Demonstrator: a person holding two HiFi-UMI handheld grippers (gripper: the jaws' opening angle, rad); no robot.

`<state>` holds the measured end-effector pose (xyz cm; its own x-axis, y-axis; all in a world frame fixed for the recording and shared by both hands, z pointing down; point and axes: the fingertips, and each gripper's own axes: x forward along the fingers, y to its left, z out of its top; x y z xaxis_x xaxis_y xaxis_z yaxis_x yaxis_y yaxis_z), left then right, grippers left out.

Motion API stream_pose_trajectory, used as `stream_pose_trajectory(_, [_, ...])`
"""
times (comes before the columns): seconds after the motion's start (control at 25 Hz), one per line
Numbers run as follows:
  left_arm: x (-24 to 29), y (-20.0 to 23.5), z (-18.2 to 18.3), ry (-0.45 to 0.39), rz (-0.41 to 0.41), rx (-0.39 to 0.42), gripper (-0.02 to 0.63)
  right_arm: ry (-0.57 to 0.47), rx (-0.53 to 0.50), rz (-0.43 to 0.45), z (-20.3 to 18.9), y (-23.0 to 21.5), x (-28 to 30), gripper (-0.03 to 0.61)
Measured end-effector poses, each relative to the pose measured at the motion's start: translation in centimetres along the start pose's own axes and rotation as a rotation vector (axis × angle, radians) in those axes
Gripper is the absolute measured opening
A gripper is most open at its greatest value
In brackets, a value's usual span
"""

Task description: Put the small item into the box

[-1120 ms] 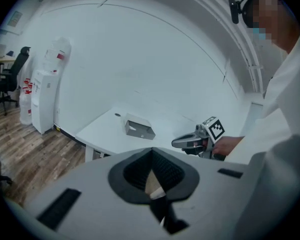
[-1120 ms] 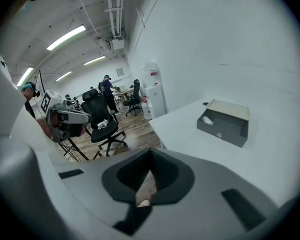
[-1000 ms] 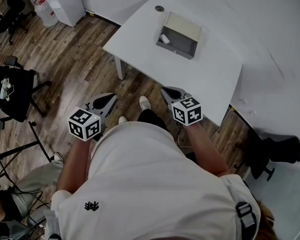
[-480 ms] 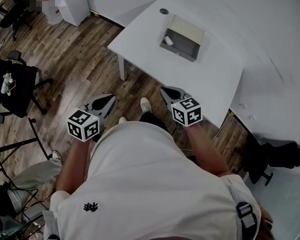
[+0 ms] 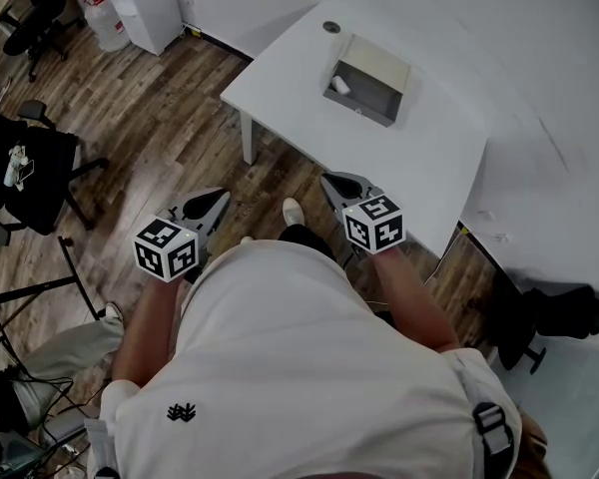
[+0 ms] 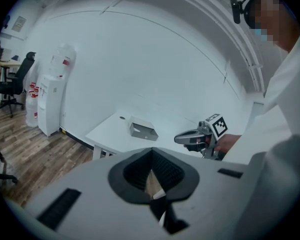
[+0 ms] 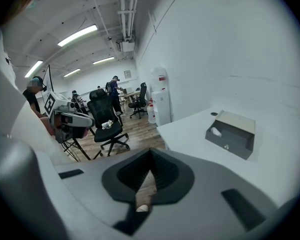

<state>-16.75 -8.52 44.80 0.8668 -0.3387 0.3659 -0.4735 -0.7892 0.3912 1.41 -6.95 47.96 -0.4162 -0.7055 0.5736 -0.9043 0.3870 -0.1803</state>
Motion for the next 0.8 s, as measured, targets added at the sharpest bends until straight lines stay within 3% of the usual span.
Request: stream_pose_trajectory(0.8, [-0.8, 2.4, -0.1, -0.014, 0.069, -0.055, 0.006, 0.035, -0.042, 0.041, 1.5, -0.7, 3.0, 0.005])
